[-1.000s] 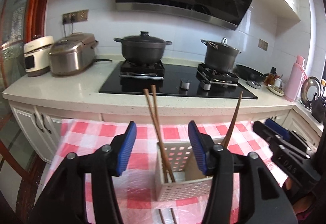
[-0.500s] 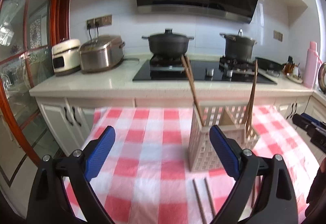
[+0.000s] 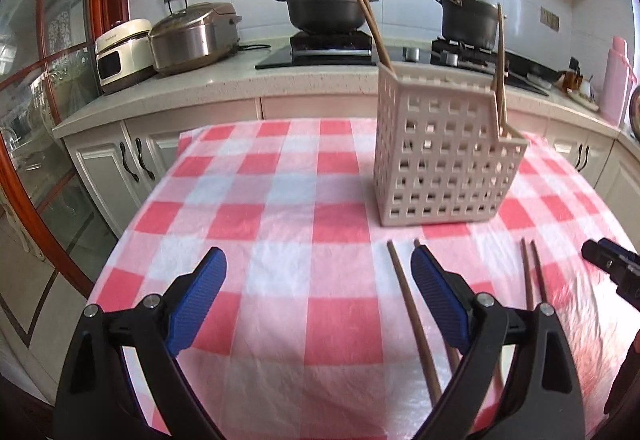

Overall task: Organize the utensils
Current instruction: 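Lower both tools toward the wooden chopsticks lying on the cloth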

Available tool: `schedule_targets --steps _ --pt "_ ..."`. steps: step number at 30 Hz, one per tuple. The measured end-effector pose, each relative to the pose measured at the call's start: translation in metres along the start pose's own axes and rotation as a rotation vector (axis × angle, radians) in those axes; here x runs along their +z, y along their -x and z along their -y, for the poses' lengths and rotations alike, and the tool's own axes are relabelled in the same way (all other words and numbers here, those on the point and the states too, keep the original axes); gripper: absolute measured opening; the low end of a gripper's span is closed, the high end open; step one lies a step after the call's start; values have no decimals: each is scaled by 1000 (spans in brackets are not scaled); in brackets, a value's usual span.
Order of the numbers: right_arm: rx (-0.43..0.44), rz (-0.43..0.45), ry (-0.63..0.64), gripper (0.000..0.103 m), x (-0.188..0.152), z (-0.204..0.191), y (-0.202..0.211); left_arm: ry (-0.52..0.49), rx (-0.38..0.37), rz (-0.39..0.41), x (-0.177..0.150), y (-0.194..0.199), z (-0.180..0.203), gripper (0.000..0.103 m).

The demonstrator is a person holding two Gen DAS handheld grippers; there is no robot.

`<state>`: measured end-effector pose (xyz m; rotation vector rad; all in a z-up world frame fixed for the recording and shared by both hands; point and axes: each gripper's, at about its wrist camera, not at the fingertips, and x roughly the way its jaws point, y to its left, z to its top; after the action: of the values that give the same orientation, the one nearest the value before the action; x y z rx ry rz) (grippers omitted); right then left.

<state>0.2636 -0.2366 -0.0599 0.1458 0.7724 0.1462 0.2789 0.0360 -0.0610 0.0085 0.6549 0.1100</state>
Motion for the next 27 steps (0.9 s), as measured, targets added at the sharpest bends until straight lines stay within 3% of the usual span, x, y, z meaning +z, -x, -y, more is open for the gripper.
schedule_targets --steps 7,19,27 --pt "-23 -95 9 47 -22 -6 -17 -6 -7 -46 -13 -12 4 90" --pt "-91 -159 60 47 -24 -27 -33 -18 -29 -105 -20 -25 7 86" --pt "-135 -164 116 34 -20 -31 -41 -20 -72 -148 -21 -35 11 78"
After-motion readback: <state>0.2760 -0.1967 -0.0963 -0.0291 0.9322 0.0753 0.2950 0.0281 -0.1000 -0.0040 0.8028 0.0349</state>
